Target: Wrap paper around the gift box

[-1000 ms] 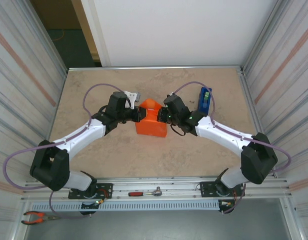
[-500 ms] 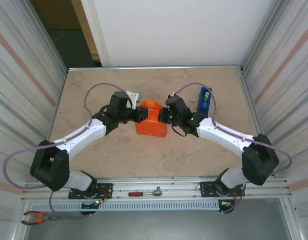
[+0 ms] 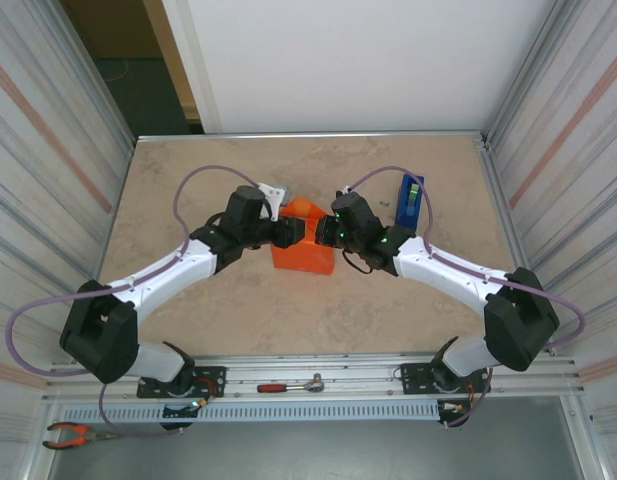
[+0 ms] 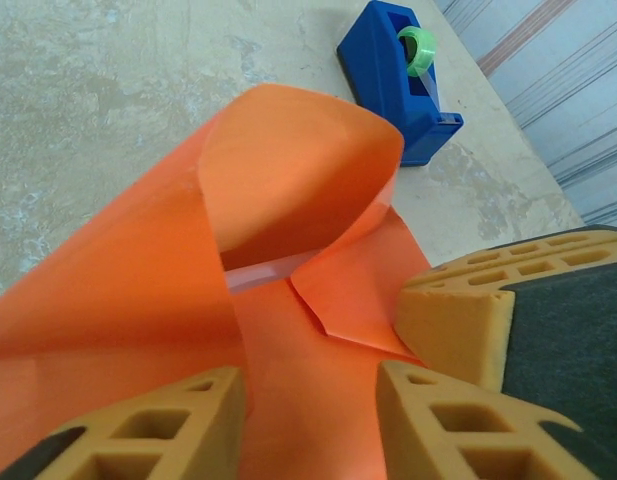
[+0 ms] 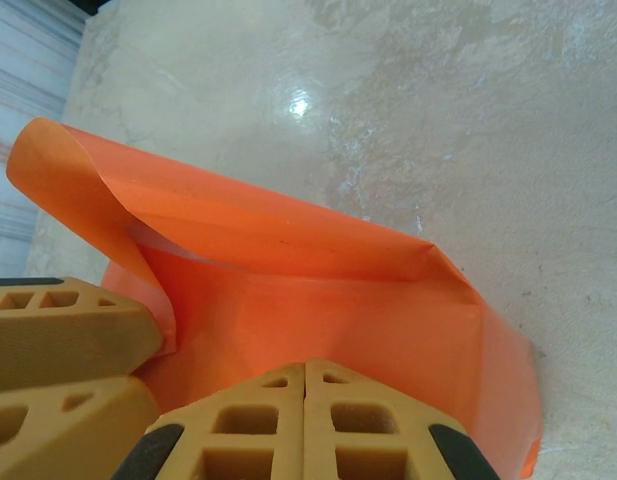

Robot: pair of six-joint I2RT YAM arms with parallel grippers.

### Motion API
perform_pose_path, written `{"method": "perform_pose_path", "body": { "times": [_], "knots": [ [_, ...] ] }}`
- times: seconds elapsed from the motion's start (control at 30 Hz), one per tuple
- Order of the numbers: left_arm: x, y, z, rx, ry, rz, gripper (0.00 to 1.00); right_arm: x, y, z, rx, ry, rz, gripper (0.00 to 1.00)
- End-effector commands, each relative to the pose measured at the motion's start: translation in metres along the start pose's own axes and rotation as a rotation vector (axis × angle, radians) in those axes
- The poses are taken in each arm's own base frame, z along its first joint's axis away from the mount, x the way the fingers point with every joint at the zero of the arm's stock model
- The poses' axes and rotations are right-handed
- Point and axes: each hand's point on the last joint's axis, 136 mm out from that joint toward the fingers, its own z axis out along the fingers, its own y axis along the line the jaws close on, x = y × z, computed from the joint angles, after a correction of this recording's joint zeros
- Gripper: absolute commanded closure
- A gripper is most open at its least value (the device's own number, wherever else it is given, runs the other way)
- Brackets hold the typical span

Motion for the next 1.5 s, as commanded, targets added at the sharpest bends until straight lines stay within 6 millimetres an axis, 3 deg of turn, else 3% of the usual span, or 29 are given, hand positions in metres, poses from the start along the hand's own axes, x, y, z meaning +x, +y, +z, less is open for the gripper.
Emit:
{"method": "perform_pose_path", "body": {
  "times": [0.0,0.43,0.7,0.87,1.13,1.3,1.47],
  "knots": [
    [0.039,0.011,0.014,-0.056,0.129,-0.003,0.56,0.030,-0.014,0.004,0.040,0.087,0.001,1.00],
    [0.061,0.025,0.023,-0.221,0.152,0.066,0.52,0.027,-0.010,-0.008,0.012,0.073,0.009,1.00],
    [0.079,0.037,0.025,-0.323,0.179,0.135,0.54,-0.018,0.003,-0.031,-0.066,0.002,0.045,1.00],
    [0.090,0.044,0.027,-0.363,0.202,0.155,0.54,-0.042,-0.004,-0.038,-0.086,-0.029,0.091,1.00],
    [0.098,0.048,0.032,-0.388,0.224,0.172,0.54,-0.068,-0.035,-0.014,-0.051,-0.005,0.204,1.00],
    [0.102,0.050,0.033,-0.397,0.230,0.171,0.54,-0.084,-0.030,0.014,-0.077,0.048,0.230,1.00],
    [0.103,0.051,0.032,-0.402,0.231,0.173,0.54,-0.082,-0.020,0.050,-0.113,0.130,0.250,1.00]
  ]
}}
